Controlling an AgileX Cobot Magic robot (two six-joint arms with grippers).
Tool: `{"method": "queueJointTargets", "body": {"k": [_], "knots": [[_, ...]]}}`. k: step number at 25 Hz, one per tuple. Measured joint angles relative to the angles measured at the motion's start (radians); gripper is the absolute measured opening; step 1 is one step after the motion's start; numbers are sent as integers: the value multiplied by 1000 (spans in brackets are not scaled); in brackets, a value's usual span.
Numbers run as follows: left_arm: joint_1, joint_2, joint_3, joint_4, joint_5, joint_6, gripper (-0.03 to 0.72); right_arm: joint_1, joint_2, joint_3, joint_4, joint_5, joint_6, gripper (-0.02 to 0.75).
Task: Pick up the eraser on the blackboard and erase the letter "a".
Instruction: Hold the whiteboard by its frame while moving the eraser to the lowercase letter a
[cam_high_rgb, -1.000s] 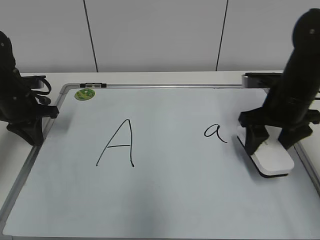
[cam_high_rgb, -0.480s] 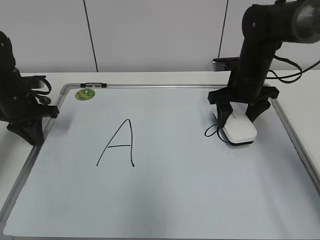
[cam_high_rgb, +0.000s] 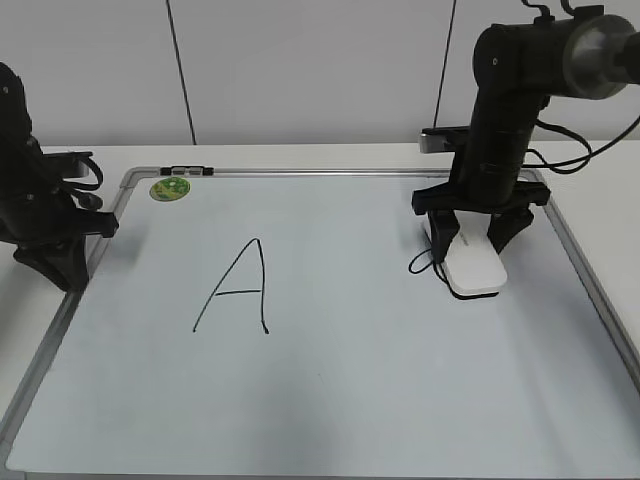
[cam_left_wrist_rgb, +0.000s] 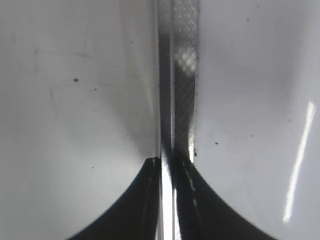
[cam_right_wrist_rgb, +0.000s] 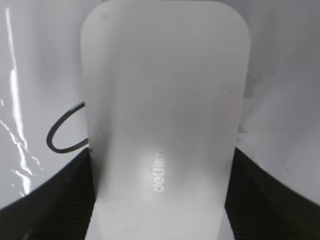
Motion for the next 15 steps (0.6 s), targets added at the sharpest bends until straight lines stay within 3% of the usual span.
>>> {"method": "queueJointTargets", "body": {"k": [6, 15], "knots": [[0, 0, 0, 7, 1, 0, 87, 37, 0, -1, -26, 2, 10, 530], [0, 0, 0, 18, 3, 0, 96, 163, 14, -10, -29, -2, 12, 530]]}}
